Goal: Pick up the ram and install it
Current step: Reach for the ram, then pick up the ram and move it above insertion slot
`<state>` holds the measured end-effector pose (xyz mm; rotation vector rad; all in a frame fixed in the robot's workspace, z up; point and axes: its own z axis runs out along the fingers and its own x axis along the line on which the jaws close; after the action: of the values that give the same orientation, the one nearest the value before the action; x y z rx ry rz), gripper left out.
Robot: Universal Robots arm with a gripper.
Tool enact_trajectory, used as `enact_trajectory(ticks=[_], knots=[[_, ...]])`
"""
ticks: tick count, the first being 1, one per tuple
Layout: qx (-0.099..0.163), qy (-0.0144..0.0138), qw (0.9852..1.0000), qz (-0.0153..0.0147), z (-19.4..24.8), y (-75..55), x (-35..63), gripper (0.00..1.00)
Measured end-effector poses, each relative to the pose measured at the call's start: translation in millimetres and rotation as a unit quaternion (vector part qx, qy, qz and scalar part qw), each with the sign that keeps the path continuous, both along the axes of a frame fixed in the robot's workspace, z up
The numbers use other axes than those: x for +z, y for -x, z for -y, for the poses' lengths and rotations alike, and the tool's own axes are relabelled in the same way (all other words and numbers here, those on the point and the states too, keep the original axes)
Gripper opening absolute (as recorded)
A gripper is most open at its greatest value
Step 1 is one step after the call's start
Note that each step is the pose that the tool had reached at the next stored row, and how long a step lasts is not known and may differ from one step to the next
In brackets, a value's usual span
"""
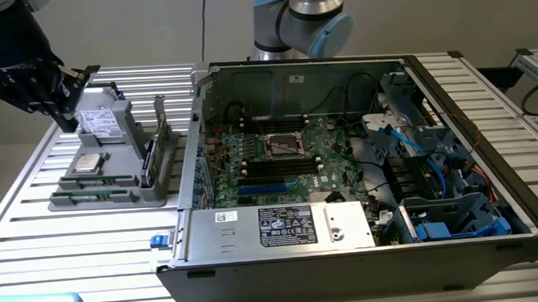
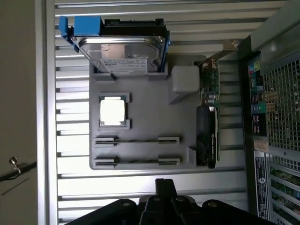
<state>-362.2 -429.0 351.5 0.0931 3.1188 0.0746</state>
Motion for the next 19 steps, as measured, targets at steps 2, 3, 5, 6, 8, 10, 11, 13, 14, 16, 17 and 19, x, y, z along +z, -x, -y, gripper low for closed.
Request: enact_trajectory(ticks=[2,3,5,6,8,10,11,13,14,16,17,19], knots=[[0.0,0.0003,1.0,0.0,-3.0,0.3,-2.0,0.11],[0.001,0.0003,1.0,0.0,-3.8,0.2,-2.7,0.11],[0.002,0.0004,1.0,0.0,-5.6,0.3,-4.2,0.11],[0.002,0.0005,1.0,0.0,-7.2,0.3,-4.9,0.11],[0.004,0.0009,1.0,0.0,-10.9,0.3,-6.6,0.11],[0.005,0.001,1.0,0.0001,-12.2,0.3,-8.0,0.11],[0.005,0.0011,1.0,0.0,-12.2,0.2,-8.5,0.11],[0.006,0.0013,1.0,-0.0001,-12.3,0.2,-9.2,0.11],[0.009,0.0014,1.0,0.0,-12.3,0.3,-9.5,0.11],[0.023,0.0015,0.9997,0.0,-12.4,0.3,-10.2,0.11],[0.032,0.0015,0.9995,0.0,-12.4,0.3,-10.5,0.11],[0.05,0.0015,0.9987,0.0,-12.4,0.3,-11.2,0.11]])
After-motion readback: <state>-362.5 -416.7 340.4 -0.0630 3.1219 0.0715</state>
